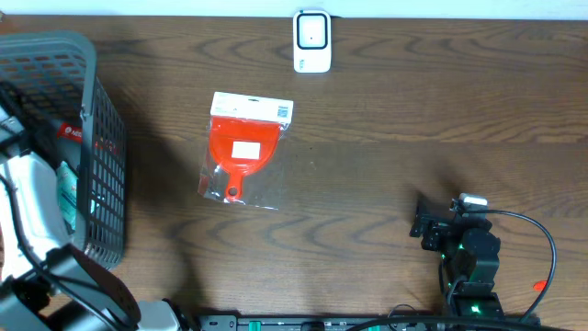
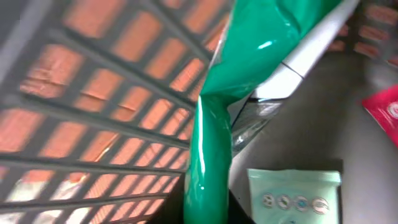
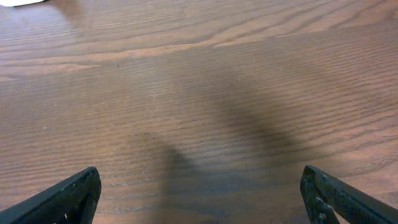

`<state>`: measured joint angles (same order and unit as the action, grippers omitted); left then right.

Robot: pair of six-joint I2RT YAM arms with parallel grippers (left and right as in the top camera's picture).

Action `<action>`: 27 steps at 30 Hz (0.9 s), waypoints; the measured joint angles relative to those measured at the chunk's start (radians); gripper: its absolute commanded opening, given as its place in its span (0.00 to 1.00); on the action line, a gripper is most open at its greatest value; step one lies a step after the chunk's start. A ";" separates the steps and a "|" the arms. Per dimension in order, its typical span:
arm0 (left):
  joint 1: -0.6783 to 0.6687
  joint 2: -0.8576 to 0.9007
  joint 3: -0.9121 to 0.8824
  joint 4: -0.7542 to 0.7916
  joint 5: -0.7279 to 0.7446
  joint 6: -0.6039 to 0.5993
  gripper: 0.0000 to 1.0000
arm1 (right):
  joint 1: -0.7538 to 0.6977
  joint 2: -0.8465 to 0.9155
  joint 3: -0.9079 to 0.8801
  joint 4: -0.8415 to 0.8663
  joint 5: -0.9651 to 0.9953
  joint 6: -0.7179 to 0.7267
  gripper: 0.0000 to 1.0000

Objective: Scan the item barcode
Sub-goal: 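Close the left gripper on the gloves bag top edge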

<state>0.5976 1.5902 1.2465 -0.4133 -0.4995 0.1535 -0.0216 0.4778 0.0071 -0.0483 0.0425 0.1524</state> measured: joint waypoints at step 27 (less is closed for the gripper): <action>0.011 -0.262 0.000 0.046 0.227 -0.162 0.07 | 0.000 0.000 0.000 0.004 0.000 0.000 0.99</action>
<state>0.6086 1.3281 1.2465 -0.3672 -0.2722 -0.0086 -0.0216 0.4778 0.0071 -0.0441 0.0422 0.1524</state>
